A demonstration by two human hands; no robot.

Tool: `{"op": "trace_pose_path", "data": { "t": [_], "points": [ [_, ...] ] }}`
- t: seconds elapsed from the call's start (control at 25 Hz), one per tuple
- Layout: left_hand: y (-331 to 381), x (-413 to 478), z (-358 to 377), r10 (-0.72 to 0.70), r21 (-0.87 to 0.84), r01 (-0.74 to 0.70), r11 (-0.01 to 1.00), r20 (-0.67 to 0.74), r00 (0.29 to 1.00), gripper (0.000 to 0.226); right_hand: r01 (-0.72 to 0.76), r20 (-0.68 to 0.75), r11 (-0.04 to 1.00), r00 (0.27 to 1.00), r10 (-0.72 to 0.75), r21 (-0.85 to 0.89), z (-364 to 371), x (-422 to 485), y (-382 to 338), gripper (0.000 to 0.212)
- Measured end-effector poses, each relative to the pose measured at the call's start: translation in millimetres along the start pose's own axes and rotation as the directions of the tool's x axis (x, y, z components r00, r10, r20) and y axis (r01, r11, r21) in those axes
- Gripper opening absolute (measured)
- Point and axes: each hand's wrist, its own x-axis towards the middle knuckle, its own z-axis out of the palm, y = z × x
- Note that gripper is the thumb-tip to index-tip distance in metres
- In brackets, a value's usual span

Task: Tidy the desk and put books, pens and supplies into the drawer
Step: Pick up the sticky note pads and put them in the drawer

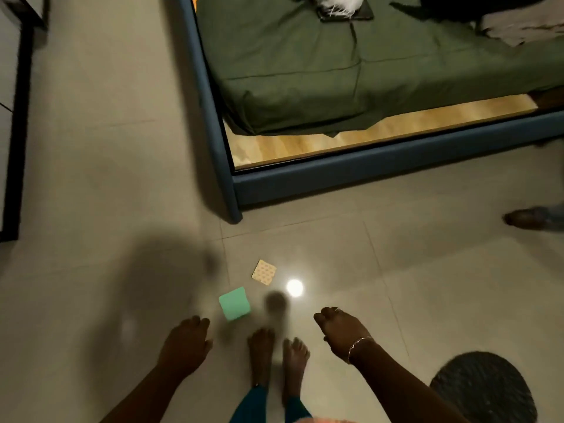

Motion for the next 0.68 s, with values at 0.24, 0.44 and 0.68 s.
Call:
{"op": "trace_pose_path", "data": {
  "t": [0.24, 0.44, 0.68],
  "points": [
    [-14.5, 123.3, 115.6, -0.088, -0.005, 0.088, 0.996, 0.052, 0.995, 0.047, 0.176, 0.105, 0.970, 0.981, -0.160, -0.165, 44.1, 191.4, 12.2, 0.040],
    [-33.6, 201.9, 190.8, 0.016, 0.089, -0.024, 0.996, 0.091, 0.996, 0.061, 0.417, 0.009, 0.790, 0.887, -0.463, -0.449, 90.5, 333.5, 11.8, 0.020],
    [-43.8, 252.3, 241.3, -0.018, 0.173, -0.013, 0.985, 0.177, 0.984, 0.070, 0.455, -0.059, 0.661, 0.796, -0.602, -0.597, 132.3, 417.5, 6.4, 0.031]
  ]
}}
